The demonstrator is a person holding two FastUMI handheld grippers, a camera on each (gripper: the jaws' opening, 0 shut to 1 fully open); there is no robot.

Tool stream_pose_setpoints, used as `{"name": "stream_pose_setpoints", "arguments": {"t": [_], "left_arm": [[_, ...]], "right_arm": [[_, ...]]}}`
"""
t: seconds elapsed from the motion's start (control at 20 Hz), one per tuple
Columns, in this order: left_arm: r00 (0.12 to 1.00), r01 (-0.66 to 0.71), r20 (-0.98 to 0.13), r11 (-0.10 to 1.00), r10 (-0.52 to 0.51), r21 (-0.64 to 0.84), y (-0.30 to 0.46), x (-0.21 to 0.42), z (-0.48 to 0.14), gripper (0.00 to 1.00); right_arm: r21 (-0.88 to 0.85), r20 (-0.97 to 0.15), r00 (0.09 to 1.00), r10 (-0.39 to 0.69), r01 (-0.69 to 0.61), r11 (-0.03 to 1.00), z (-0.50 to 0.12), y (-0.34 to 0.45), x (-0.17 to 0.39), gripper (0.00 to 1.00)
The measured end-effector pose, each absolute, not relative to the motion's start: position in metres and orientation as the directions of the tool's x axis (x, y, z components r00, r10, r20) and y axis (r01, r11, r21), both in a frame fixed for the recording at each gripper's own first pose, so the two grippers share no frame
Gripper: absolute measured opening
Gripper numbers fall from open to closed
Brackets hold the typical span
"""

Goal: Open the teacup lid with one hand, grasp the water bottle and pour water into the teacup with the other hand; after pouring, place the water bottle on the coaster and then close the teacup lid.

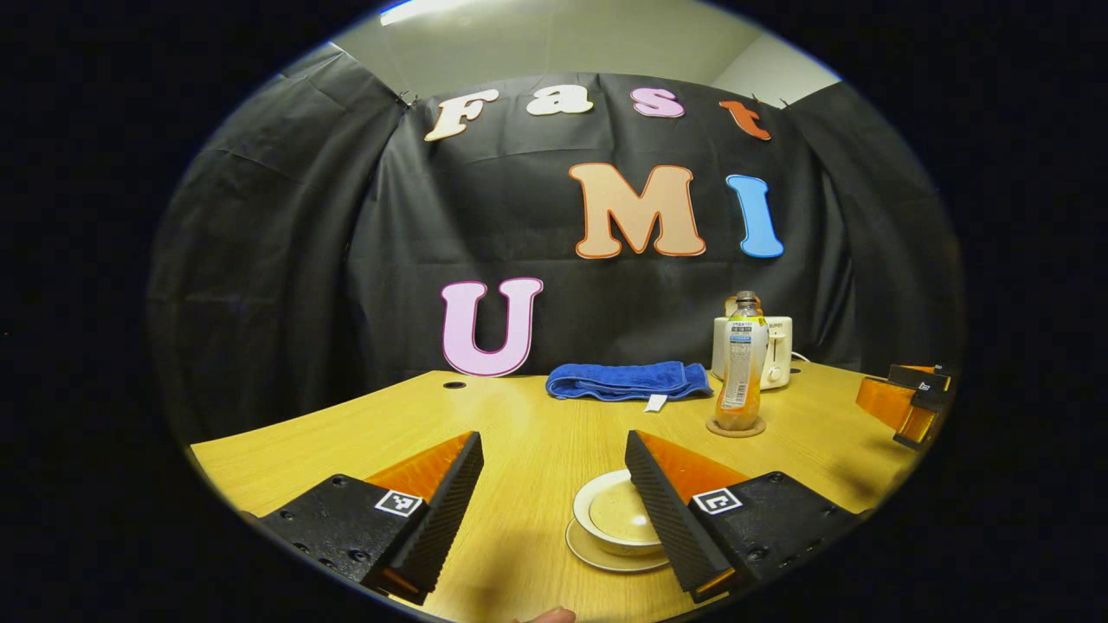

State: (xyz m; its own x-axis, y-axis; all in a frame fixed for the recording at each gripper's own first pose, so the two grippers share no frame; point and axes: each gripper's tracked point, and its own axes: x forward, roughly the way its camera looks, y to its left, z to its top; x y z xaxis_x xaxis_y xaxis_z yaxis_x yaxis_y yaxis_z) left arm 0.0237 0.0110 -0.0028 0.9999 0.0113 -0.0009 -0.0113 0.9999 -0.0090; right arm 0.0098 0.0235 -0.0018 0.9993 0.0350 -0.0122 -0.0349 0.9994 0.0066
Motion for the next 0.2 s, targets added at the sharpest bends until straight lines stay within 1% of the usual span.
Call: {"name": "stream_pose_setpoints", "arguments": {"t": [0.2], "left_arm": [[1.000,-0.004,-0.001,1.000,0.004,-0.010,0.0083,0.0250,-0.0027,0.96]], "right_arm": [[0.007,-0.013,0.999,0.034,-0.034,0.999,-0.0023,0.0239,0.0097,0.95]]}}
